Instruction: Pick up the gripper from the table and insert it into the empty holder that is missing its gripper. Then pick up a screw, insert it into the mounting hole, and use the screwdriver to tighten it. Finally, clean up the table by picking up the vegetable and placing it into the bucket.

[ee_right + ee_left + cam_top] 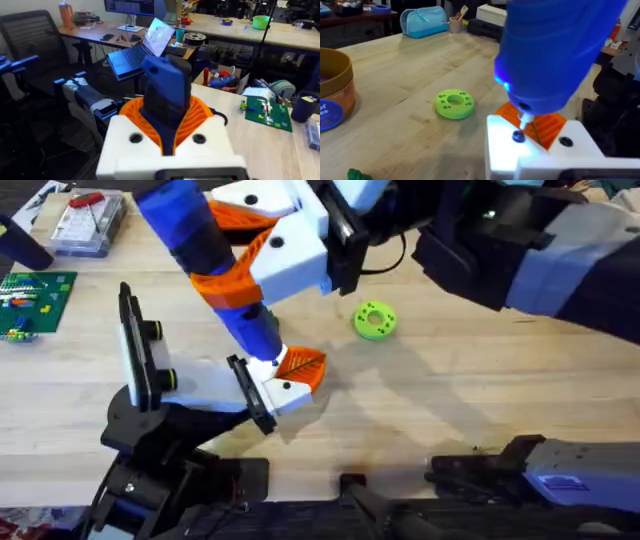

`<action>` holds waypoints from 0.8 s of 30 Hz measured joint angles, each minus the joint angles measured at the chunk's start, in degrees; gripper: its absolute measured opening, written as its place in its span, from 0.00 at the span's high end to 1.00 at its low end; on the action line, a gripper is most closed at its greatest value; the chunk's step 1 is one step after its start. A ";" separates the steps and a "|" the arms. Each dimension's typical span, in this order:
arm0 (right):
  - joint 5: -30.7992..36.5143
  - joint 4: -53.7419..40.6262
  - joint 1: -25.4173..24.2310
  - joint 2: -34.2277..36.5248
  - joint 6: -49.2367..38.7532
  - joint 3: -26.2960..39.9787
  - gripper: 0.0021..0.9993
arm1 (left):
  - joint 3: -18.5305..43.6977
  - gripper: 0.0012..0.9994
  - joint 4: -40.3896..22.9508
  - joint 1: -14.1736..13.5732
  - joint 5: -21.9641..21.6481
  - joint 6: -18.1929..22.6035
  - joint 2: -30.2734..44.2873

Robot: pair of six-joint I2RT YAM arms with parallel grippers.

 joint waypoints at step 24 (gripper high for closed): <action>0.00 0.22 0.04 1.74 0.24 0.09 0.93 | 0.00 0.98 -0.02 0.00 0.00 -0.15 0.00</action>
